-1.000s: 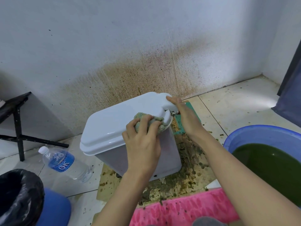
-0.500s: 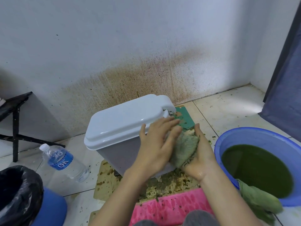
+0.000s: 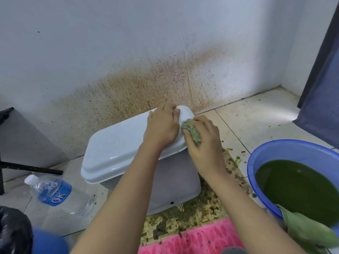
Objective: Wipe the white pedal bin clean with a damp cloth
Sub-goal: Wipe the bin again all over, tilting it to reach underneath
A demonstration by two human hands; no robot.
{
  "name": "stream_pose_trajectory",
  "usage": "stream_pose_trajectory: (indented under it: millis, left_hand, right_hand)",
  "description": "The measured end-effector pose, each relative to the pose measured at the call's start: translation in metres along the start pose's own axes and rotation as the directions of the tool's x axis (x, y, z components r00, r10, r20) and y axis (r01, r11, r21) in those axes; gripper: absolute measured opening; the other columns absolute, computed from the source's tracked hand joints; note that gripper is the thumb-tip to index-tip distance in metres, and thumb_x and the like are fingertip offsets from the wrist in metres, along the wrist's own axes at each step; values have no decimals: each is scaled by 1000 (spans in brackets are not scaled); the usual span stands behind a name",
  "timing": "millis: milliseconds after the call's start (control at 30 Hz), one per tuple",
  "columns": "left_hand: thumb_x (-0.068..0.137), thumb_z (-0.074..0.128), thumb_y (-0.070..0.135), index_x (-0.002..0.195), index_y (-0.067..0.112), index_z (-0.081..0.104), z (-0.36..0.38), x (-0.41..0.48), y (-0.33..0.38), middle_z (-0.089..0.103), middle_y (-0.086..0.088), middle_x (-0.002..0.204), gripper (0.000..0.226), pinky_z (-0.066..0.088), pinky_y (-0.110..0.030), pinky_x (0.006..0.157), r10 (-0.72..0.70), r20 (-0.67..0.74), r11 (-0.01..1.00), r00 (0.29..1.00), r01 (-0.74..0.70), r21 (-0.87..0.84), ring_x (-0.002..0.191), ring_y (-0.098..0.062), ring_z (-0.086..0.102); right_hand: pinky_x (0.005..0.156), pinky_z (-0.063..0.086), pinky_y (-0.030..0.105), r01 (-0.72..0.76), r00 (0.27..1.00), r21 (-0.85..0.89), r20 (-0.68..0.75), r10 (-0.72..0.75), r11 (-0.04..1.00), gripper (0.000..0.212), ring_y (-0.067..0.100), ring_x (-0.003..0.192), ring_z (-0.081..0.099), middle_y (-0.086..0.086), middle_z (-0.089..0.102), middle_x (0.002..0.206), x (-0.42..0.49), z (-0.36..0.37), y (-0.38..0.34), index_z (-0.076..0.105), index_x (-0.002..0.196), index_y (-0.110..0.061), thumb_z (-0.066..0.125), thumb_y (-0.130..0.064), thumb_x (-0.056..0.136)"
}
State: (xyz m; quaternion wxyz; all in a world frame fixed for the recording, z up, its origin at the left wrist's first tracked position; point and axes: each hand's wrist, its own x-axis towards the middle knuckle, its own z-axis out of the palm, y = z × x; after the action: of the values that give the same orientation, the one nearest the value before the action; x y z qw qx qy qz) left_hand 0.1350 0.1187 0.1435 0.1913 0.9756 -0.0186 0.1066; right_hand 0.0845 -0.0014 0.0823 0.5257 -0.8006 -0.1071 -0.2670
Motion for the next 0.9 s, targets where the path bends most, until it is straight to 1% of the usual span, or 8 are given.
stream_pose_trajectory:
  millis: [100, 167, 300, 367, 433, 533, 700, 900]
  left_hand:
    - [107, 35, 28, 137, 12, 51, 1, 3, -2, 50, -8, 144, 37, 28, -48, 114, 20, -11, 1000, 1000, -20, -3, 134, -27, 43]
    - [107, 35, 28, 137, 11, 51, 1, 4, -3, 50, -9, 143, 37, 31, -45, 112, 23, 4, 1000, 1000, -23, 3, 132, -27, 44]
    - [107, 36, 27, 135, 11, 51, 3, 3, -3, 50, -10, 141, 36, 33, -42, 109, 25, 2, 1000, 1000, -25, 15, 129, -29, 45]
    - [107, 36, 27, 134, 11, 51, 2, 2, -3, 50, -11, 141, 35, 33, -42, 108, 27, -1, 1000, 1000, -27, 15, 129, -30, 45]
    - [107, 36, 27, 135, 11, 51, 1, 2, -2, 49, -10, 142, 36, 33, -42, 108, 26, 6, 1000, 1000, -26, 10, 129, -29, 45]
    - [107, 36, 28, 135, 12, 51, 1, 1, -2, 49, -9, 142, 36, 33, -42, 109, 21, -4, 1000, 1000, -21, 0, 128, -29, 45]
    - [106, 37, 27, 136, 11, 51, 2, 0, -1, 49, -10, 143, 37, 32, -41, 110, 10, -10, 1000, 1000, -11, -5, 130, -29, 45]
    - [106, 37, 25, 135, 10, 51, 2, 0, 0, 49, -10, 142, 35, 33, -43, 109, 10, -11, 1000, 1000, -10, -10, 129, -30, 45]
  right_hand:
    - [66, 50, 39, 54, 999, -202, 20, -51, 978, 22, 28, 100, 52, 4, 54, 123, 2, -1, -1, 67, 114, -18, 56, -29, 98]
    - [59, 47, 35, 78, 994, -302, 93, -53, 950, 19, 26, 99, 51, -1, 49, 123, 11, -8, -2, 64, 109, -25, 51, -33, 99]
    - [69, 49, 38, 89, 936, -356, 349, 43, 930, 21, 21, 99, 49, -7, 45, 112, 30, -26, 0, 62, 113, -37, 46, -33, 99]
    - [78, 48, 40, -49, 892, -237, 426, 149, 970, 22, 17, 98, 51, -9, 46, 104, 38, -34, 2, 65, 113, -40, 50, -33, 98]
    - [79, 44, 33, -166, 897, -94, 398, 190, 982, 21, 12, 93, 52, -15, 45, 95, 39, -37, 4, 68, 111, -35, 54, -31, 97]
    - [71, 40, 20, -141, 974, 1, 179, 138, 990, 21, 7, 88, 52, -17, 45, 96, 28, -33, 0, 67, 113, -30, 54, -26, 98]
    - [63, 41, 32, 70, 968, -398, 247, 33, 915, 32, 22, 107, 43, -4, 39, 128, 10, -17, -11, 55, 126, -30, 42, -21, 98]
    - [63, 37, 32, 114, 930, -506, 357, 87, 855, 37, 25, 105, 41, -1, 37, 121, 22, -25, -15, 53, 124, -34, 41, -16, 95]
